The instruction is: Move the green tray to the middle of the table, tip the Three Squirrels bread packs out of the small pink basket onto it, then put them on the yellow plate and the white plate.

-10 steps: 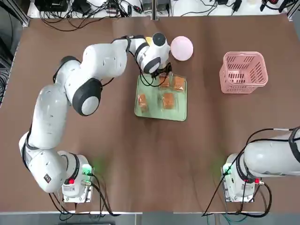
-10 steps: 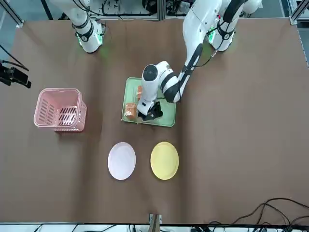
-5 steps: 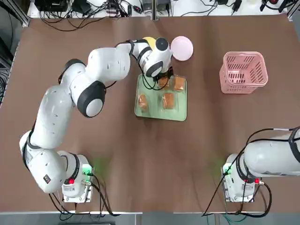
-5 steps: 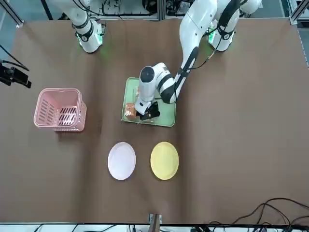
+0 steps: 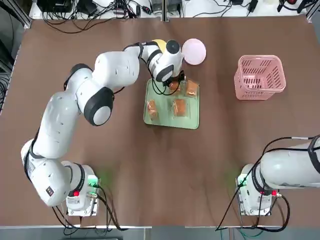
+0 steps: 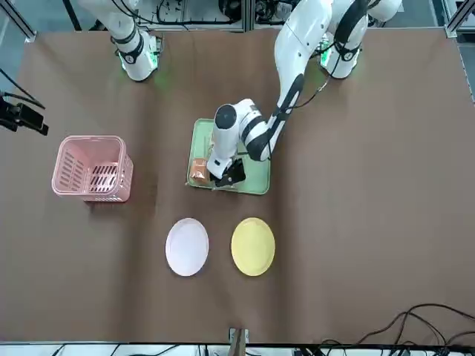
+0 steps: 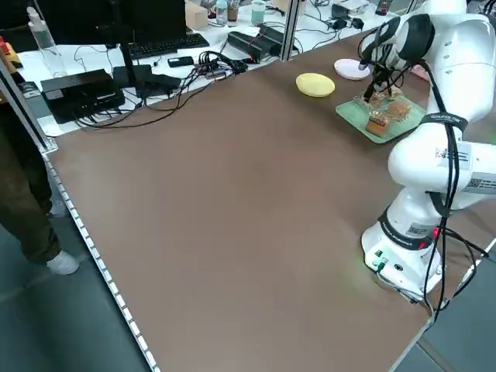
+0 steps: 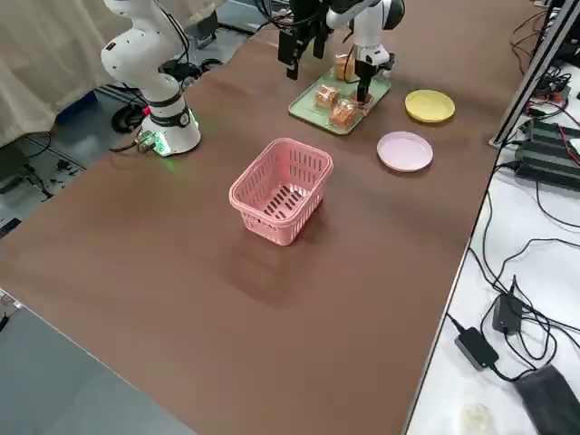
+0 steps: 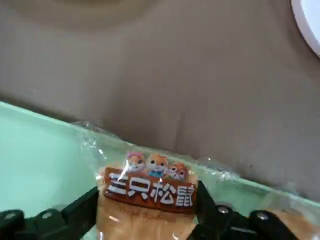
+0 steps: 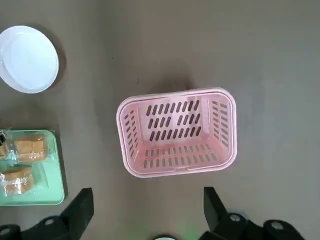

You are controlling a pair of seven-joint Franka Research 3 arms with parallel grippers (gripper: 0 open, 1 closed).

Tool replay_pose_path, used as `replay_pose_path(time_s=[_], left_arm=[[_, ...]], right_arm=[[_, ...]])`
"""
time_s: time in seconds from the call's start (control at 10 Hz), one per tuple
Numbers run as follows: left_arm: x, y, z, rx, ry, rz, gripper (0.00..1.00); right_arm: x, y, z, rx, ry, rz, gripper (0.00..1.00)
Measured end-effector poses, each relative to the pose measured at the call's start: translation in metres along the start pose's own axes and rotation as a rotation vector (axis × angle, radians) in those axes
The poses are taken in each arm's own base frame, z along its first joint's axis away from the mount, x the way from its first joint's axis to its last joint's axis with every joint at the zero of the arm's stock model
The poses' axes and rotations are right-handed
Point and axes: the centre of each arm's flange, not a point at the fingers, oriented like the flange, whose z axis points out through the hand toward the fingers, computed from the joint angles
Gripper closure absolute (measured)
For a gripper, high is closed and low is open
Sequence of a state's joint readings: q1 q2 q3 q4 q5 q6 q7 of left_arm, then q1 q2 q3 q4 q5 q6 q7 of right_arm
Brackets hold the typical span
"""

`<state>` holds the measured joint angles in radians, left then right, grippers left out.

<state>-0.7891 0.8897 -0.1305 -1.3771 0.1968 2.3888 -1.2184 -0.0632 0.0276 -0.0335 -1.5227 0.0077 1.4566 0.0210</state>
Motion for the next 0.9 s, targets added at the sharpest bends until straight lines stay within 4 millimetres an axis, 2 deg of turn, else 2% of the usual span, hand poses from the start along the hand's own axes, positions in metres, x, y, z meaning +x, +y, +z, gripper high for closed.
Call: replay_pose_path(time_s=[0.2, 0.3, 0.4, 0.6, 0.9], left_arm=[[0.022, -0.018, -0.001, 0.020, -0.002, 0.031, 0.32], [0.036, -0.034, -0.002, 0.035, -0.006, 0.051, 0.32], [0.047, -0.050, -0.004, 0.050, -0.012, 0.072, 0.37], [0.053, -0.075, -0.007, 0.082, -0.025, 0.106, 0.36], [0.050, -0.095, -0.009, 0.111, -0.039, 0.118, 0.36]], right_arm=[[0.000, 0.000, 0.000, 0.000, 0.000, 0.000, 0.03], [0.000, 0.000, 0.000, 0.000, 0.000, 0.000, 0.03], [0.000, 0.000, 0.000, 0.000, 0.000, -0.001, 0.03], [0.000, 0.000, 0.000, 0.000, -0.001, -0.001, 0.03], [0.000, -0.001, 0.000, 0.000, -0.001, -0.001, 0.03]])
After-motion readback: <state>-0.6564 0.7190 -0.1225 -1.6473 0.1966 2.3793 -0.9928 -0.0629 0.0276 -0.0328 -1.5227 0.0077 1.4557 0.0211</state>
